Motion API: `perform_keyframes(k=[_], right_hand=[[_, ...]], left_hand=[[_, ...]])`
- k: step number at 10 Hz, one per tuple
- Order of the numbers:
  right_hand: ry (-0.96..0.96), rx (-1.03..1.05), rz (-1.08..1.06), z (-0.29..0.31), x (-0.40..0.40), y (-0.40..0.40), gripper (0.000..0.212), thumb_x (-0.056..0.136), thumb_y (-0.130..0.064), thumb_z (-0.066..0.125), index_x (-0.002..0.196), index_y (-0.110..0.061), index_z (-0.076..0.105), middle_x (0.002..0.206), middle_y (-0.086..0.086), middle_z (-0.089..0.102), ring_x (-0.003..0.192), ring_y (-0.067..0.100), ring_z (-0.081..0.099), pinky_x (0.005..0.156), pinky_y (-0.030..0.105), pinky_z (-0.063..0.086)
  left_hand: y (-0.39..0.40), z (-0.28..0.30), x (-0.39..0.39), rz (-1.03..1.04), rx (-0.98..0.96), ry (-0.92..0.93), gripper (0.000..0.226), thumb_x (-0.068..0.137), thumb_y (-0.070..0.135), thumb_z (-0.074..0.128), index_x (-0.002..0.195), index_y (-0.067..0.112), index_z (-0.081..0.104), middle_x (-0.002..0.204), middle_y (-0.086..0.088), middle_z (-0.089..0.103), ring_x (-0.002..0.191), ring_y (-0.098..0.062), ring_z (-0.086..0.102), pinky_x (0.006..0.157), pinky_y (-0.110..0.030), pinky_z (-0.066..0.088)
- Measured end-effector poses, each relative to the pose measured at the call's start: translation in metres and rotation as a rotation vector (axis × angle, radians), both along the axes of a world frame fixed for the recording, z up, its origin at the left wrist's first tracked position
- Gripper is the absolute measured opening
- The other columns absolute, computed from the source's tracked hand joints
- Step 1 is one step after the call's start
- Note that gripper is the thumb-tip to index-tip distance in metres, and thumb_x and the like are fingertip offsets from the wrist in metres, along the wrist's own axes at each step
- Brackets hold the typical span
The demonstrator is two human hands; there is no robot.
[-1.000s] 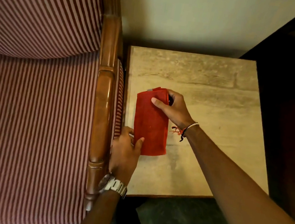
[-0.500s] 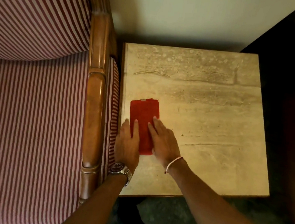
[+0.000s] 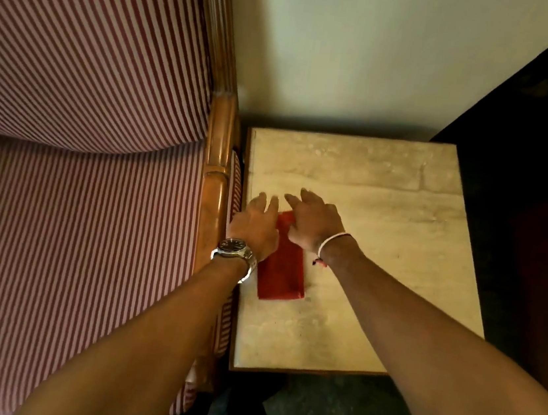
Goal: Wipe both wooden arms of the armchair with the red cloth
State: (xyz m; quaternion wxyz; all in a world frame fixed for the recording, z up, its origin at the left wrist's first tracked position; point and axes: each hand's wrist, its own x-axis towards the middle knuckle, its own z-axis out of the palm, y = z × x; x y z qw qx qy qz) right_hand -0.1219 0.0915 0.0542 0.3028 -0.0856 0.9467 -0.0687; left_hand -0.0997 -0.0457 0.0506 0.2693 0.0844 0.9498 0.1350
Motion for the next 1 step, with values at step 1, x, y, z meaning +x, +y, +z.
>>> perform_keyframes(k=[1], right_hand=[[0.173,0.013,-0.004,0.0562,-0.0211,-0.0066,0.076,0.098,-0.039,0.061,0.162,-0.023,0.023,0.171,0.015,0.021,0.16,0.032,0.02,0.122,0.05,0.031]], left_hand=[[-0.0191,0.0521,-0.0195,-0.028,-0.051,0.246,0.077,0.1,0.036,0.051,0.162,0.014,0.012,0.17,-0.016,0.014,0.157,-0.031,0.019,0.121,-0.046,0.033]])
